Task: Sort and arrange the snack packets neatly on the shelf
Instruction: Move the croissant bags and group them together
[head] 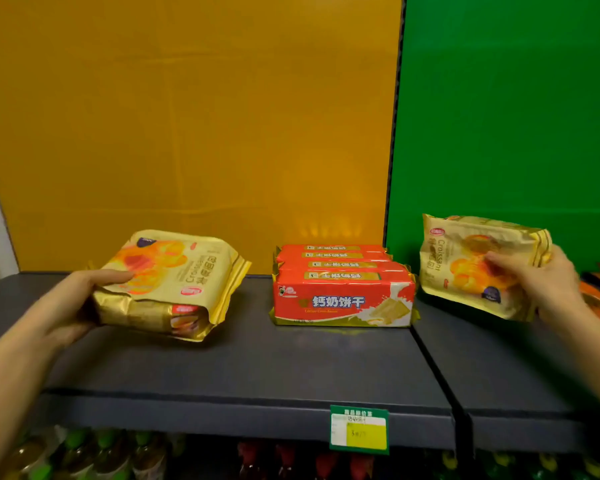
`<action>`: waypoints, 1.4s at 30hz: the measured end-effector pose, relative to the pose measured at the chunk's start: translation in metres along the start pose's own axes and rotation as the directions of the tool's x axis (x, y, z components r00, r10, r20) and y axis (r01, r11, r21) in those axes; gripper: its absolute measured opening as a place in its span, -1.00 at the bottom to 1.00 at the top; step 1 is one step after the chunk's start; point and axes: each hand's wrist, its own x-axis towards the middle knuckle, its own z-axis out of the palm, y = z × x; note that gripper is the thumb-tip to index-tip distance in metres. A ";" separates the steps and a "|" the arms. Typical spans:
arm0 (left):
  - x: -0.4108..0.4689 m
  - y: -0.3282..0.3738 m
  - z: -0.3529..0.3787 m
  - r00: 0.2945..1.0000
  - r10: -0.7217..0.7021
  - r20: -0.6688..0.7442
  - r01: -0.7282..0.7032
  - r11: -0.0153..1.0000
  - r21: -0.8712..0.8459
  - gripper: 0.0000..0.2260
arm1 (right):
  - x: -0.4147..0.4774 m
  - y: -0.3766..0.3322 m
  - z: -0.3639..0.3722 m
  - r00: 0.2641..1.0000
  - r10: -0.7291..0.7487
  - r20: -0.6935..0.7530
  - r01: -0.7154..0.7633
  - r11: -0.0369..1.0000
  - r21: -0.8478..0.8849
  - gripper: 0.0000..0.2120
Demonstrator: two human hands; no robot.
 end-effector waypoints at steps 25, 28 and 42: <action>-0.120 -0.013 0.417 0.831 0.184 0.525 0.022 0.932 -0.361 -0.90 | -0.075 -0.030 -0.353 0.967 -0.111 -0.229 0.133 0.988 0.083 0.00; -0.156 -0.028 0.474 0.806 0.181 0.563 0.065 0.919 -0.390 -0.76 | -0.077 -0.023 -0.410 0.965 -0.091 -0.247 0.110 0.992 0.063 -0.01; -0.274 -0.051 0.718 0.704 0.135 0.697 0.167 0.923 -0.347 -0.32 | -0.043 0.019 -0.603 0.918 -0.072 -0.390 0.069 0.997 -0.021 0.13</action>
